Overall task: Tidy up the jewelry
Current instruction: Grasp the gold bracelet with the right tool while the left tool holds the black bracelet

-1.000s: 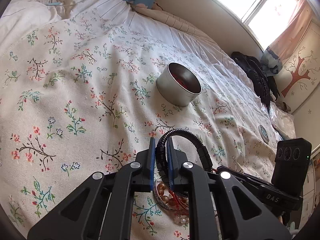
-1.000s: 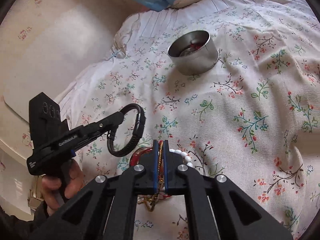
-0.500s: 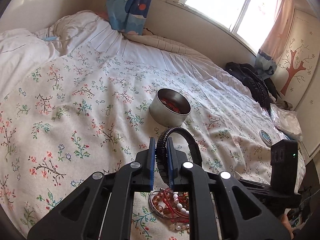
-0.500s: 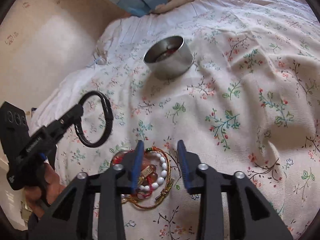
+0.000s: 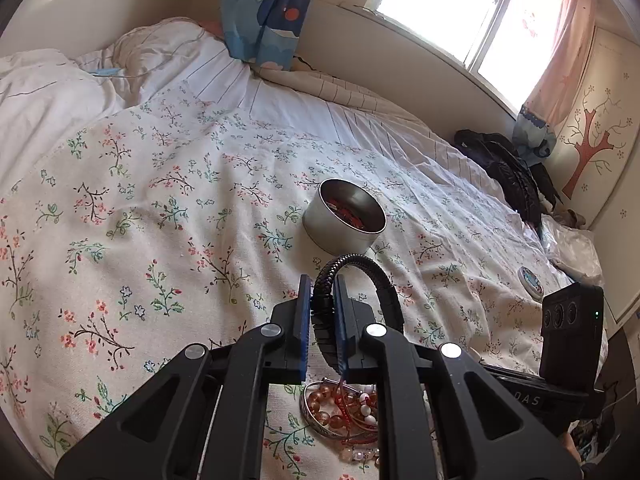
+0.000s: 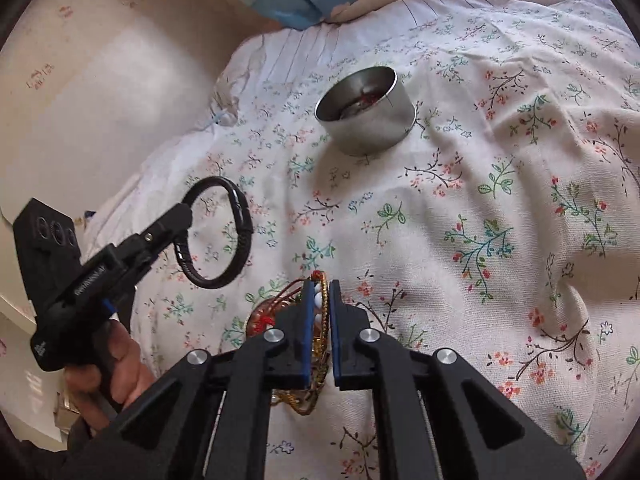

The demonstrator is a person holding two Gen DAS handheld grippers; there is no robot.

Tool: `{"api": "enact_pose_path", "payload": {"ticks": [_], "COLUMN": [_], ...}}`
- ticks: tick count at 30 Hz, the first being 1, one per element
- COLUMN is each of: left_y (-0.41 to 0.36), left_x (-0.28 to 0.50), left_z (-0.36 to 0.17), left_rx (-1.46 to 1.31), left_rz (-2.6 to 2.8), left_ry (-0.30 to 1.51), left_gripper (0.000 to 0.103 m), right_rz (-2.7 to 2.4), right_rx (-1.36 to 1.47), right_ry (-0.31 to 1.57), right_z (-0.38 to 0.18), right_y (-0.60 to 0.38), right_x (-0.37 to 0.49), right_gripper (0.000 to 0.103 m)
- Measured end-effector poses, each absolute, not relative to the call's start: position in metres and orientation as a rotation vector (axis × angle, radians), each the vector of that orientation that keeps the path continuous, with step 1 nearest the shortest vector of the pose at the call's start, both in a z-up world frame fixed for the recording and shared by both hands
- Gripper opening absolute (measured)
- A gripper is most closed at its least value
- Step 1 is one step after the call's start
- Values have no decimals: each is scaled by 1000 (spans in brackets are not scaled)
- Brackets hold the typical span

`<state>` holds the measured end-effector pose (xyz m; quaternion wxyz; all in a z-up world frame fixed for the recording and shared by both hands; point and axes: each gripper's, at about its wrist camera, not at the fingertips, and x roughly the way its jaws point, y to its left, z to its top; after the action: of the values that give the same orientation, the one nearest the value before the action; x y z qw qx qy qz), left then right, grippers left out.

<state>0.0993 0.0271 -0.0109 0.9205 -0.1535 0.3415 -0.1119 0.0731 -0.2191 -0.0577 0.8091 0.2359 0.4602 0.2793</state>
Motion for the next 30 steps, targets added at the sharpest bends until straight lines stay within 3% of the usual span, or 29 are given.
{"api": "enact_pose_path", "payload": {"ticks": [6, 13, 18, 26, 30], "left_y": [26, 27, 27, 27, 25], "left_x": [101, 101, 102, 102, 101], "left_z": [-12, -13, -13, -13, -13], "left_rx": [-310, -314, -315, -315, -312], "left_rz": [-229, -230, -231, -233, -236], "left_ry": [711, 715, 716, 715, 717], "left_gripper": [10, 10, 10, 10, 10], "right_rz": [470, 538, 460, 442, 461], "right_rx": [364, 539, 457, 495, 476], "right_ry": [1048, 1017, 1113, 1114, 1140], "right_z": [-65, -65, -77, -79, -82], "right_y": [-213, -233, -229, -243, -239], "right_x": [77, 77, 76, 68, 66], "right_gripper": [8, 8, 9, 9, 20]}}
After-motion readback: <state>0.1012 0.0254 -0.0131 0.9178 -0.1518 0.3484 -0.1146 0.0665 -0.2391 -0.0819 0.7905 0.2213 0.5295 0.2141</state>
